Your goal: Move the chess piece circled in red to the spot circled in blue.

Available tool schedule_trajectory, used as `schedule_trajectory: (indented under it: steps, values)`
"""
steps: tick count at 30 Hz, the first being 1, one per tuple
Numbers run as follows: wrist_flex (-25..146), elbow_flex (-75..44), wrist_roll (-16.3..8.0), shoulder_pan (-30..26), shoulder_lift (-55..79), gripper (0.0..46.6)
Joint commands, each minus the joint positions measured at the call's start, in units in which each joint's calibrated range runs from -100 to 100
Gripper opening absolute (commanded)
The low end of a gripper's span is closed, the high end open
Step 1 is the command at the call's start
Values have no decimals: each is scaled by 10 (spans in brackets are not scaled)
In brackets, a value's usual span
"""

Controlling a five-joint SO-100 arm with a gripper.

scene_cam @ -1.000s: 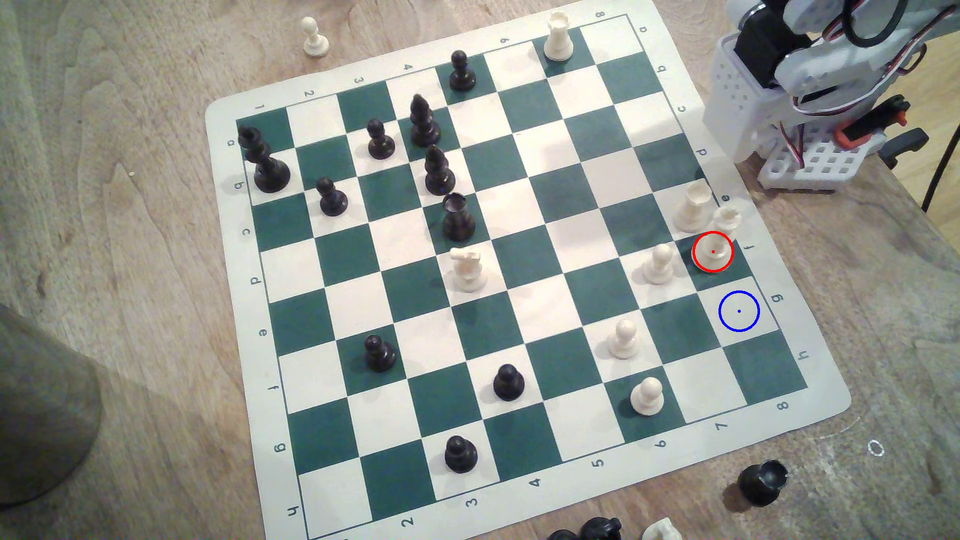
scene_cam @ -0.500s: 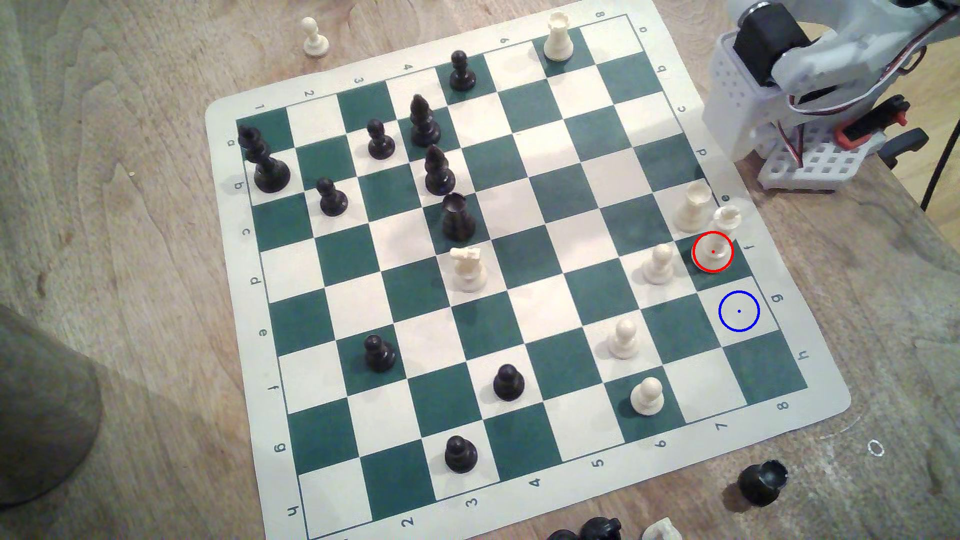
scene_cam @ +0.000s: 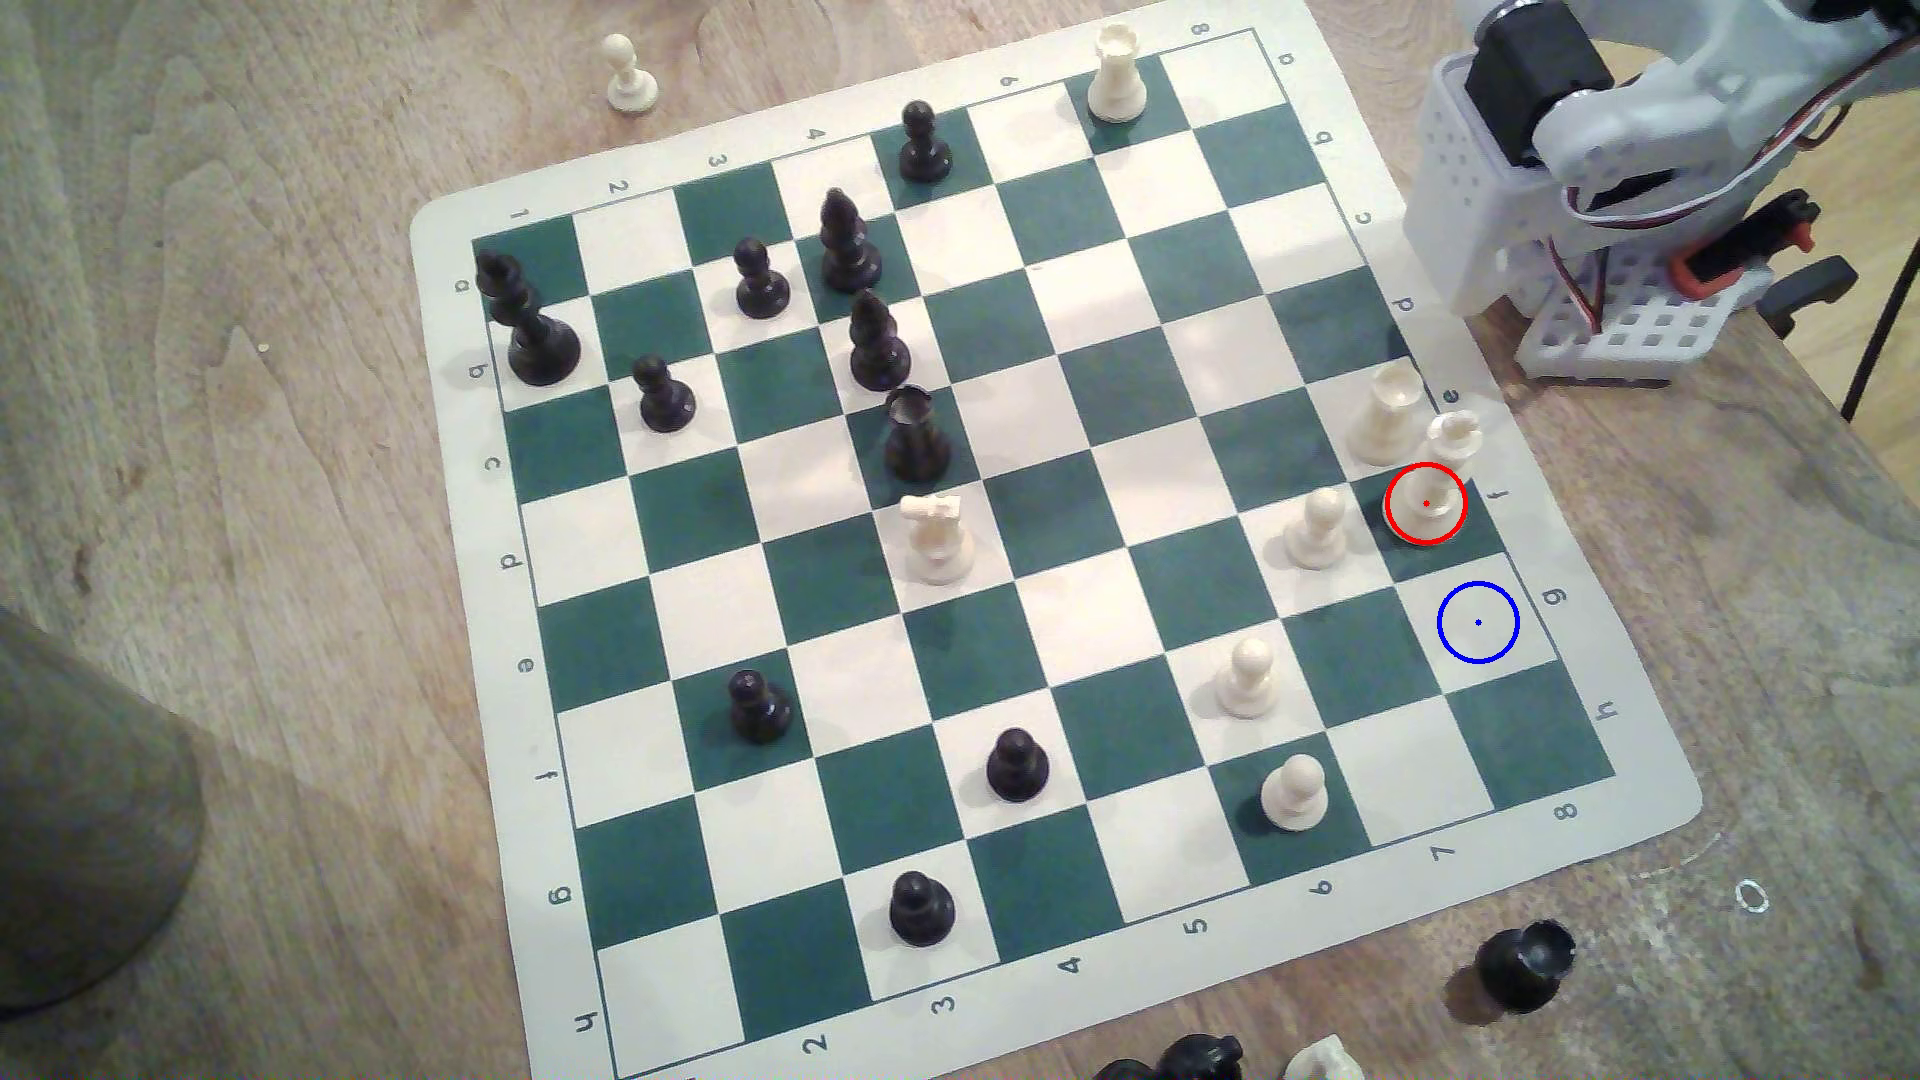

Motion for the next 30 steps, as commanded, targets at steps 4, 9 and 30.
schedule_trajectory:
  steps: [4, 9, 30]
  values:
    - [162, -116, -41, -114, 155, 2]
    - [253, -157, -77, -185, 228, 19]
    - [506, -174, -75, -264, 288, 116]
